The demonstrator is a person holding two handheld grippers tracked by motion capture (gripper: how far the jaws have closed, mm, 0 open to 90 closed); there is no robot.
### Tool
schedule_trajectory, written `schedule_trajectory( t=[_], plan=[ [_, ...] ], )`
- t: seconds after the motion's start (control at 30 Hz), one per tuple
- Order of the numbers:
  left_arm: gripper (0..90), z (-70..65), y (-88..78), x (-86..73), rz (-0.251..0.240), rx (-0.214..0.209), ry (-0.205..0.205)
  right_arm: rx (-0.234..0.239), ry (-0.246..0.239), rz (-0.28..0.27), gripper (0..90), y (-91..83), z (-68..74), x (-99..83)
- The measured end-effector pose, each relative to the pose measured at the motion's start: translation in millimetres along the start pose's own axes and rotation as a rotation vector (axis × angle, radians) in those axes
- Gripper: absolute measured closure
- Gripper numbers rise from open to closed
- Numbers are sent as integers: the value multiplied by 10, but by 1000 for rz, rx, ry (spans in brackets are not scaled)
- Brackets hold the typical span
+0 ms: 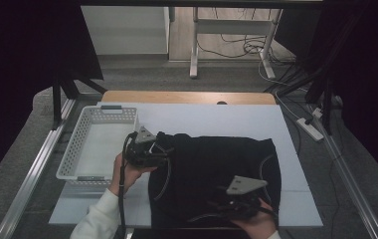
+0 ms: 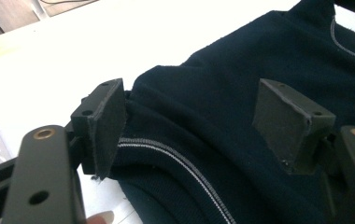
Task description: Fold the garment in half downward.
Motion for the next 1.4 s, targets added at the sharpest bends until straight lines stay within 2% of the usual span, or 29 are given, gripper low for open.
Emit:
schedule_trajectory(
  t=[0.03, 0.07, 0.1, 0.13, 0.17, 0.2, 0.23, 0.33, 0.43, 0.47, 0.5, 0.53, 0.63, 0.8, 1.0, 1.17, 1.27, 1.33, 1.37, 1.4],
  plan=[
    [263, -4, 9, -5, 2, 2, 0, -40, 30, 21, 434, -159, -122, -154],
    [262, -4, 9, -5, 2, 2, 0, -40, 30, 21, 434, -159, -122, -154],
    [262, -1, 12, -4, 1, 5, -3, -51, 43, 53, 434, -242, -156, -289],
    [262, -1, 12, -4, 1, 5, -3, -51, 43, 53, 434, -242, -156, -289],
    [262, 8, 7, 0, 0, 8, -6, -72, 33, 97, 433, -287, -171, -429],
    [261, 8, 7, 0, 0, 8, -6, -72, 33, 97, 433, -287, -171, -429],
    [261, 17, -2, 3, -3, 11, -9, -81, 33, 130, 426, -301, -200, -519],
    [261, 30, -18, 8, -7, 15, -11, -80, 50, 141, 436, -286, -262, -540],
    [261, 47, -32, 13, -12, 17, -16, -65, 70, 163, 483, -243, -289, -580],
    [261, 56, -34, 13, -13, 19, -16, -42, 88, 158, 598, -219, -297, -604],
    [261, 62, -35, 13, -13, 20, -16, -40, 89, 157, 658, -220, -303, -601],
    [261, 62, -35, 13, -13, 20, -16, -40, 89, 157, 658, -220, -303, -601],
    [261, 75, -41, 13, -14, 23, -20, -54, 61, 174, 864, -268, -301, -607],
    [261, 88, -49, 22, -18, 26, -21, -63, 28, 180, 875, -344, -252, -617],
    [260, 117, -53, 21, -19, 31, -27, -54, 35, 177, 881, -431, -227, -651],
    [260, 133, -64, 35, -25, 31, -30, -54, 47, 161, 882, -637, -140, -732],
    [258, 137, -58, 37, -23, 32, -29, -56, 61, 148, 880, -654, -152, -752],
    [256, 135, -50, 38, -21, 31, -28, -57, 66, 130, 859, -635, -164, -733],
    [254, 132, -40, 37, -17, 26, -25, -64, 65, 94, 768, -606, -173, -685],
    [252, 132, -40, 37, -17, 26, -25, -64, 65, 94, 768, -606, -173, -685]
  ],
)
Point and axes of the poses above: each handheld gripper's, and its own axes: y roughly forward along the jaws, x roughly out of its top, z roughly to its left, the point moved 4 cm from there along y, roughly forward along the jaws, and after that the axes turned 10 degrees about -z, right-handed, at the moved point
